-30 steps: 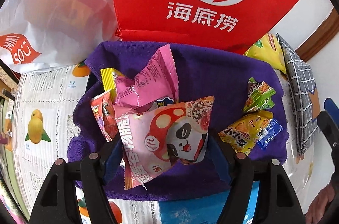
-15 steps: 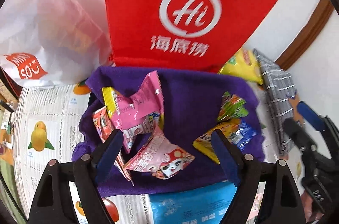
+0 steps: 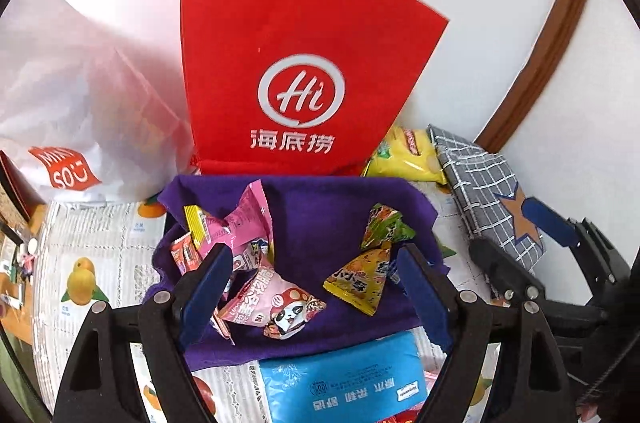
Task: Organize snacks
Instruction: 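Lower the pink panda packet onto the towel and open the left gripper, then move both open grippers back toward the snacks beside the tissue pack, then grasp the pink cookie packet with the right gripper, then grasp the white-and-red wrapper packet with the left gripper while the right holds the pink packet, then carry the white wrapper and pink cookie packet over the purple towel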
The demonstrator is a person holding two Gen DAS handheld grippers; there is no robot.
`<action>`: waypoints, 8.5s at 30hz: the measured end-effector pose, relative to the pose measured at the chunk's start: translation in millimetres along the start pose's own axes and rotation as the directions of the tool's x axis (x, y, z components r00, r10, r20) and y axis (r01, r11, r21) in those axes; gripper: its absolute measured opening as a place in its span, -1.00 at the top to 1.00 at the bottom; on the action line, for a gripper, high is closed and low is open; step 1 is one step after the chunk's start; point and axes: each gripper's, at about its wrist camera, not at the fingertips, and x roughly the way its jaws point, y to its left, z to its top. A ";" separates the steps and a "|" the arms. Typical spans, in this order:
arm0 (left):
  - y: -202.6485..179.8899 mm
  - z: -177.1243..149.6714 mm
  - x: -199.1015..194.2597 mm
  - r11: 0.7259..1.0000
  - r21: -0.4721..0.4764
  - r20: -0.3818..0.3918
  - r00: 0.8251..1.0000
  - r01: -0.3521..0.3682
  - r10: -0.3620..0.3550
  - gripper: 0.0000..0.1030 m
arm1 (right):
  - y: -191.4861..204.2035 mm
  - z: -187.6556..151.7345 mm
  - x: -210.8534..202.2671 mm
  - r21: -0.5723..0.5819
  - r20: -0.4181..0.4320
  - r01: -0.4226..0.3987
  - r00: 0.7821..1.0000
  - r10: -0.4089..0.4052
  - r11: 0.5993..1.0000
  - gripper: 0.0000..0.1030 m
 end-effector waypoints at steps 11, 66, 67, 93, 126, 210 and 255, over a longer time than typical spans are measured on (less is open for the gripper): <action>-7.1 -2.3 -32.6 0.999 0.017 0.061 0.997 0.044 -0.045 -0.60 | -23.8 -38.2 -35.5 0.114 -0.018 0.048 0.999 -0.046 0.992 -0.56; 2.8 -168.1 -51.2 0.995 0.034 -0.009 0.995 -0.096 0.096 -0.62 | -58.3 -224.1 -50.9 0.273 -0.130 0.005 0.991 0.032 0.962 -0.01; 5.1 -168.8 -48.0 0.995 0.028 -0.020 0.995 -0.095 0.096 -0.62 | -54.4 -224.7 -45.9 0.263 -0.138 -0.004 0.990 0.041 0.965 -0.01; -3.1 -213.9 -6.4 0.998 0.050 -0.151 0.988 0.038 -0.030 -0.62 | -34.2 -250.4 -14.6 0.137 -0.180 0.068 0.983 -0.043 0.988 0.31; 21.8 -256.4 -5.3 0.979 0.167 -0.021 0.992 -0.120 0.125 -0.01 | -36.6 -253.1 -10.7 0.166 -0.186 0.054 0.982 -0.022 0.985 0.24; 31.2 -252.0 -7.6 0.991 0.066 -0.064 0.991 -0.117 0.121 -0.34 | -0.4 -225.2 -58.0 0.143 -0.077 -0.039 0.996 0.051 0.989 0.28; 18.8 -173.3 -65.7 0.998 0.060 0.109 0.994 -0.022 0.015 0.71 | 2.6 -159.5 -61.3 0.120 -0.029 -0.041 0.999 0.045 0.992 0.29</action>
